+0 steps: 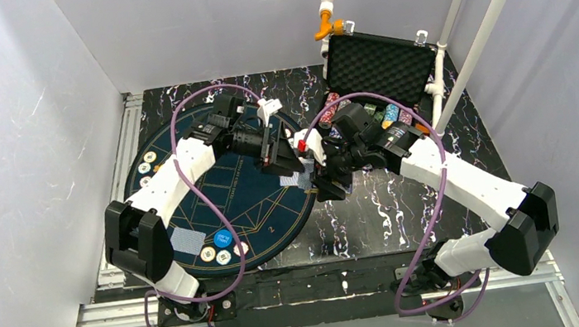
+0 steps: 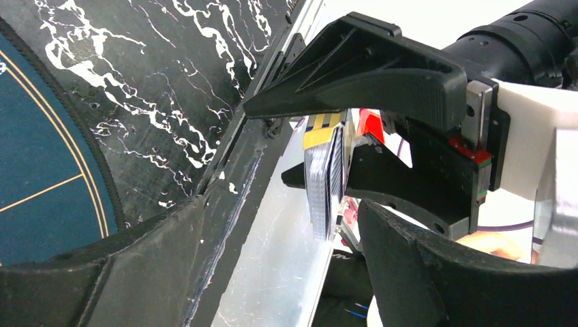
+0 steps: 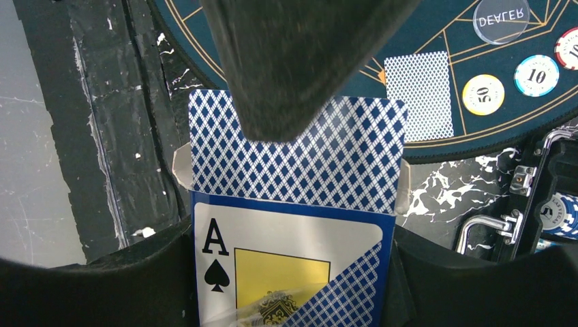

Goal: Distribute texas hold em gaming equipment

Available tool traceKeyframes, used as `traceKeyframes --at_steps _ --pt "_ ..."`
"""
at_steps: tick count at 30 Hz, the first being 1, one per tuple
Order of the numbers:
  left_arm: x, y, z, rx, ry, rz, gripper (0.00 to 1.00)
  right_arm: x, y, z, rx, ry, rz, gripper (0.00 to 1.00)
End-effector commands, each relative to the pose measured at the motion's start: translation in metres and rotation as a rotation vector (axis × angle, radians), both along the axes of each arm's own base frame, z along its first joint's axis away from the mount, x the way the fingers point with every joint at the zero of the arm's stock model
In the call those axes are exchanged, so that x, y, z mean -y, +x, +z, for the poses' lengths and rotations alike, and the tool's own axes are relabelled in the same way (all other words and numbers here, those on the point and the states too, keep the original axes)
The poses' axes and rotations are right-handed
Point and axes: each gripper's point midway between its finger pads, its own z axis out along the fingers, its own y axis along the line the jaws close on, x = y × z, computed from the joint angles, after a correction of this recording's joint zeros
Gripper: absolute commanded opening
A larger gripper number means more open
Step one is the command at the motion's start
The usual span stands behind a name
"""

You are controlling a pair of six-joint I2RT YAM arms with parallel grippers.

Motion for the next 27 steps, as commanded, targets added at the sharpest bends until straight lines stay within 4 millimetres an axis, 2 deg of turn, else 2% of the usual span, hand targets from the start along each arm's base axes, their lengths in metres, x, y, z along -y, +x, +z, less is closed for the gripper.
traceKeyframes --at_steps 1,5,8,11,19,22,24,27 --pt "0.01 -0.005 0.003 -0.011 -0.026 -0.036 0.79 -0.017 0.01 0.029 0.086 0.083 0.022 0.01" --pt "0.014 -0.006 -0.002 -0.039 -0.025 -0.047 0.75 -0.018 0.012 0.032 0.091 0.082 0.022 0.01" --pt "0.009 -0.005 -0.004 -0.07 -0.027 -0.038 0.69 -0.017 0.011 0.033 0.095 0.079 0.02 0.01" --pt "0.003 -0.004 -0.001 -0.062 -0.041 -0.038 0.64 -0.015 0.009 0.031 0.088 0.074 0.021 0.01" --pt "-0.007 -0.008 0.009 -0.014 -0.055 -0.05 0.6 -0.011 0.005 0.025 0.071 0.061 0.015 0.01" --pt "-0.008 -0.013 0.018 0.022 -0.085 -0.07 0.61 -0.009 0.004 0.023 0.069 0.055 0.01 0.01" --pt "-0.006 -0.015 0.025 0.036 -0.109 -0.074 0.65 -0.008 0.004 0.02 0.063 0.05 0.005 0.01" --pt "0.0 -0.017 0.025 0.05 -0.119 -0.08 0.7 -0.01 0.004 0.02 0.058 0.058 0.003 0.01"
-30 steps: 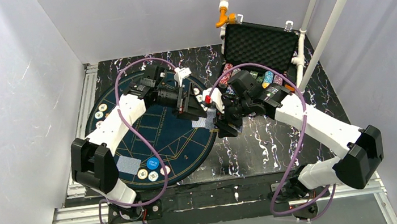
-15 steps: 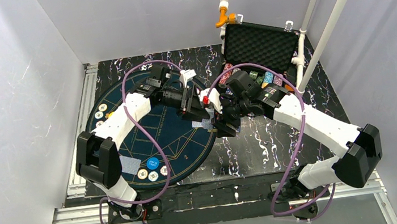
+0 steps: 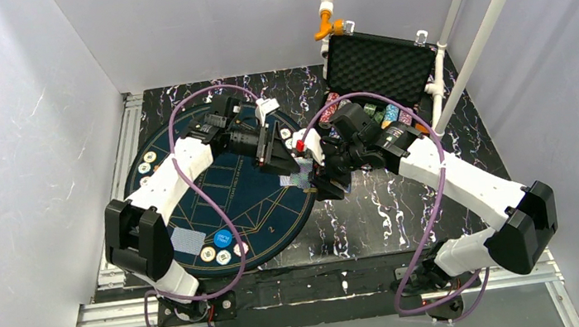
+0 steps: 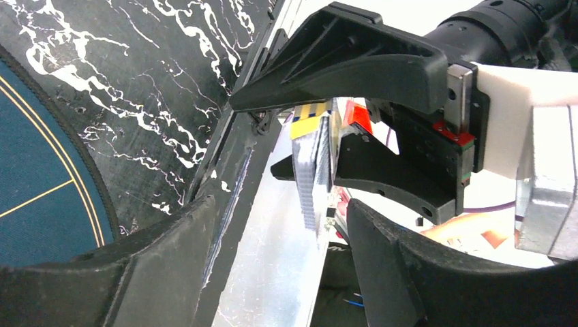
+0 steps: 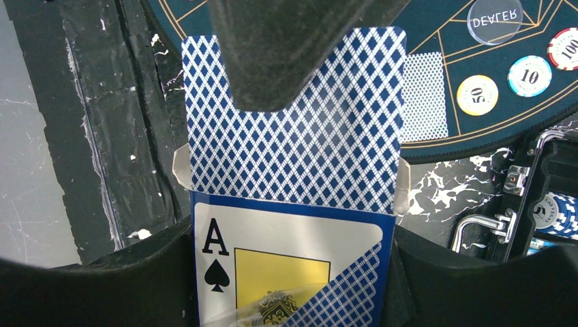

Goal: Distribute texas hold em gaming equipment

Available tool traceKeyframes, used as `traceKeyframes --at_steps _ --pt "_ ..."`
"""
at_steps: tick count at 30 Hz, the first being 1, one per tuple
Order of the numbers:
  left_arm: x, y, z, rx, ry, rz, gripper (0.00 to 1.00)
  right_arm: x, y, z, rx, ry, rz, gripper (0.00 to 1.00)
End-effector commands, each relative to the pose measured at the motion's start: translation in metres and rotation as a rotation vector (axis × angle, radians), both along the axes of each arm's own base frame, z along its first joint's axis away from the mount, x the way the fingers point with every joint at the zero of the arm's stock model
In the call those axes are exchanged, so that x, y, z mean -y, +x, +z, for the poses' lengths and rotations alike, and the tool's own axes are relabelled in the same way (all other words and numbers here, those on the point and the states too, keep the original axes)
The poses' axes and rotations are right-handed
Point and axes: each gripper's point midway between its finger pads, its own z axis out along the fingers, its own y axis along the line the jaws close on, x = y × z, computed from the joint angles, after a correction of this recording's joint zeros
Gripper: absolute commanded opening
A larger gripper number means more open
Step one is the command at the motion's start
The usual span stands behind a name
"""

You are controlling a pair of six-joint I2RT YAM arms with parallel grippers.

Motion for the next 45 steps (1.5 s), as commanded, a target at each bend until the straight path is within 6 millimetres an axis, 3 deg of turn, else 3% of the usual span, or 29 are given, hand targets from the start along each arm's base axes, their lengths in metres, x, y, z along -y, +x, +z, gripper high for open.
traceKeyframes --at_steps 1,7,12,17,21,30,34,39,45 --pt "0.005 -0.017 0.022 0.06 -0.062 -0.041 0.7 -0.008 0.002 0.021 0.043 0.068 0.003 0.01" --pt "0.013 -0.019 0.006 0.02 -0.017 -0.042 0.65 -0.011 0.005 0.025 0.043 0.08 -0.006 0.01" --pt "0.002 -0.019 0.002 0.004 0.004 -0.017 0.45 -0.009 0.003 0.028 0.045 0.083 -0.007 0.01" --pt "-0.006 -0.026 0.007 0.018 0.0 -0.034 0.27 -0.006 0.002 0.026 0.048 0.075 -0.006 0.01" --pt "-0.014 -0.026 0.005 0.007 0.004 -0.011 0.24 -0.004 0.001 0.025 0.048 0.067 -0.006 0.01" --pt "-0.043 -0.005 0.022 -0.007 -0.049 0.088 0.03 0.003 -0.001 0.021 0.055 0.044 -0.014 0.01" --pt "-0.067 0.004 0.024 -0.028 -0.033 0.146 0.0 0.004 0.001 0.02 0.066 0.039 -0.013 0.01" --pt "-0.113 0.018 0.017 -0.043 0.007 0.261 0.0 0.004 0.001 0.019 0.067 0.039 -0.013 0.01" --pt "-0.203 0.034 -0.019 -0.039 0.159 0.414 0.0 0.005 0.0 0.018 0.068 0.038 -0.012 0.01"
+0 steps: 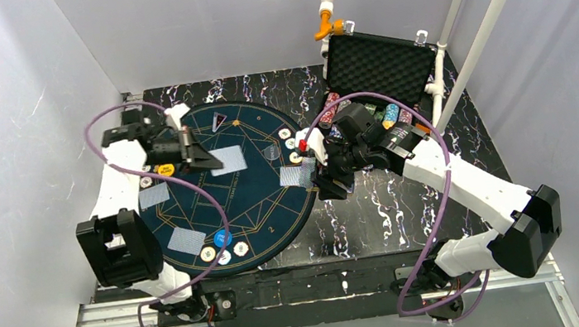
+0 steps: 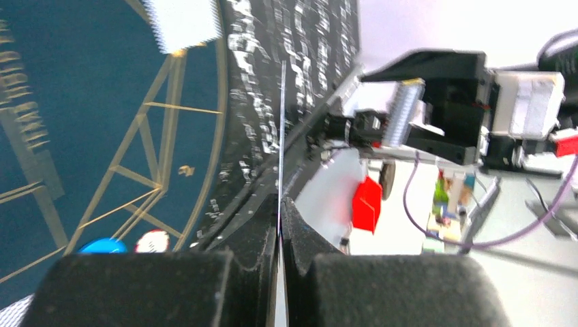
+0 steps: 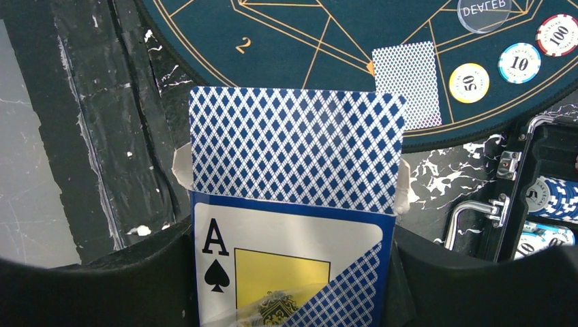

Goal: Distribute texas hold em gaming equipment

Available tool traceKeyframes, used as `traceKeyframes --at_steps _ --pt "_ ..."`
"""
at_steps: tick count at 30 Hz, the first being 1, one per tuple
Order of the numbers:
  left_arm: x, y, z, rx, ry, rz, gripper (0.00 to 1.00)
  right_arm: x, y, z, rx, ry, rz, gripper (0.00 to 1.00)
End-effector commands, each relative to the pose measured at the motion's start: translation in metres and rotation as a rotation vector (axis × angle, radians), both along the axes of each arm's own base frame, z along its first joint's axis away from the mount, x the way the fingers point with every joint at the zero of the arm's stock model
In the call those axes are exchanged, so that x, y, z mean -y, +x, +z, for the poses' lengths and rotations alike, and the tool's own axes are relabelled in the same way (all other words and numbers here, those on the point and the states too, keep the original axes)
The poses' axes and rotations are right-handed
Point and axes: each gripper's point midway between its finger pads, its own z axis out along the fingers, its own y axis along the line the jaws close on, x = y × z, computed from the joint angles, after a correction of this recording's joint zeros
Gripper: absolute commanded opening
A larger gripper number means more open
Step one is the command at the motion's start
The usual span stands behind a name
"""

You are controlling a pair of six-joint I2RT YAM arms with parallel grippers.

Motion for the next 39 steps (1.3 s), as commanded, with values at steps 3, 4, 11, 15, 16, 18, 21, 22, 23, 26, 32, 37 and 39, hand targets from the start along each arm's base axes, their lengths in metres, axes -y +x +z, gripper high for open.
traceKeyframes --at_steps 3,4,11,15,16,18,21,22,23,26,32,37,39 --pt "-0.101 -0.003 -0.044 -0.066 0.179 0.079 0.0 -0.002 0.0 0.014 0.054 0.048 0.015 0.01" --pt "-0.122 -0.002 -0.053 -0.08 0.207 0.112 0.0 -0.002 0.0 0.013 0.052 0.046 0.015 0.01" --pt "-0.209 0.013 -0.1 -0.097 0.366 0.188 0.0 -0.003 0.0 0.012 0.048 0.047 0.019 0.01" --pt "-0.236 0.023 -0.116 -0.092 0.416 0.212 0.0 -0.002 0.0 0.011 0.046 0.041 0.016 0.01" --pt "-0.241 0.026 -0.12 -0.093 0.425 0.214 0.0 -0.002 0.0 0.012 0.046 0.041 0.016 0.01" --pt "-0.246 0.03 -0.13 -0.103 0.436 0.21 0.0 -0.003 0.001 0.011 0.043 0.037 0.015 0.01" --pt "-0.252 0.034 -0.144 -0.113 0.442 0.209 0.0 -0.004 0.003 0.011 0.042 0.031 0.017 0.01" --pt "-0.252 0.036 -0.146 -0.114 0.435 0.207 0.0 -0.004 0.003 0.011 0.043 0.031 0.016 0.01" --pt "-0.252 0.037 -0.149 -0.119 0.43 0.207 0.0 -0.004 0.003 0.011 0.041 0.029 0.016 0.01" --pt "-0.253 0.04 -0.156 -0.127 0.419 0.213 0.0 -0.004 0.003 0.01 0.035 0.024 0.018 0.01" --pt "-0.268 0.044 -0.171 -0.135 0.502 0.242 0.11 -0.007 0.005 0.011 0.029 0.023 0.022 0.01" --pt "-0.288 0.043 -0.17 -0.112 0.637 0.245 0.34 -0.009 0.007 0.013 0.032 0.026 0.024 0.01" --pt "-0.296 0.042 -0.165 -0.101 0.689 0.247 0.41 -0.008 0.006 0.013 0.033 0.024 0.022 0.01"
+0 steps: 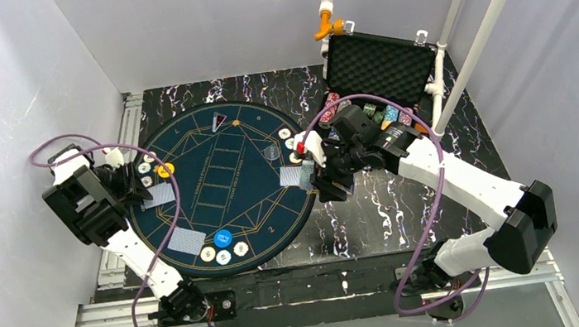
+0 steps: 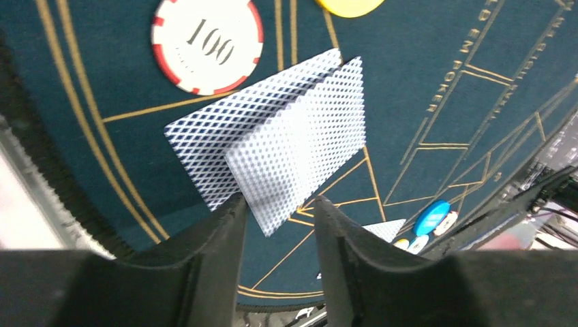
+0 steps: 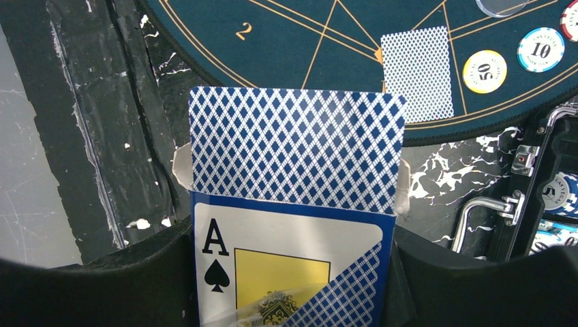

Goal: Distribute texas hold em gaming equipment

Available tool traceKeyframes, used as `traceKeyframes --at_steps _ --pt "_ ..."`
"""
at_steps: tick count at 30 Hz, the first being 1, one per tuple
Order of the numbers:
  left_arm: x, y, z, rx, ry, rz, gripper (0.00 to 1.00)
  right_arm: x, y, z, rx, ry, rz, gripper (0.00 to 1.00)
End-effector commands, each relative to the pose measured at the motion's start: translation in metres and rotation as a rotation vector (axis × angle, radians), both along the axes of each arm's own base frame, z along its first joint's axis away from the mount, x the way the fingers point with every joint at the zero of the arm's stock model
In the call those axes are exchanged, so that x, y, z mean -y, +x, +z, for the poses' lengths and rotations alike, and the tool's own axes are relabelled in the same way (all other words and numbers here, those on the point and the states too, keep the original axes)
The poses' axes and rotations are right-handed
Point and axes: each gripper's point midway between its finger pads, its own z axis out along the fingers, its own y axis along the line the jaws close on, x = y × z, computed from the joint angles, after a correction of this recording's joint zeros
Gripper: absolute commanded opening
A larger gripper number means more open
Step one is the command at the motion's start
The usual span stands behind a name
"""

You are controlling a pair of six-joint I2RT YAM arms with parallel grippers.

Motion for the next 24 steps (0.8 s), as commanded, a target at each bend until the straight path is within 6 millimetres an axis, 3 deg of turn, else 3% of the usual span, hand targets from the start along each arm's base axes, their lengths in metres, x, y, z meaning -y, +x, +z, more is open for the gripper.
traceKeyframes --at_steps 1,5,7,9,13,15,20,24 --pt "-0.025 0.001 0.026 0.052 0.165 0.004 0.43 -0.009 0.007 0.026 0.061 0.06 0.015 0.01" --pt "-0.028 0.01 0.063 0.143 0.221 0.026 0.56 -0.008 0.007 0.027 0.071 0.061 0.011 0.01" --pt "-0.013 0.016 0.089 0.213 0.173 0.024 0.61 -0.007 0.006 0.028 0.072 0.062 0.011 0.01" --pt "0.016 0.02 0.114 0.262 0.114 -0.015 0.63 -0.007 0.006 0.029 0.076 0.066 0.011 0.01" --pt "0.106 0.018 0.151 0.313 -0.051 -0.137 0.65 -0.008 0.006 0.035 0.088 0.084 0.012 0.01" --pt "0.164 0.014 0.17 0.328 -0.169 -0.208 0.69 -0.008 0.007 0.039 0.098 0.093 0.012 0.01" --pt "0.291 -0.011 0.208 0.281 -0.43 -0.361 0.71 -0.008 0.009 0.044 0.113 0.099 0.007 0.01" --pt "0.363 -0.04 0.231 0.24 -0.588 -0.46 0.73 -0.009 0.009 0.046 0.114 0.106 0.01 0.01"
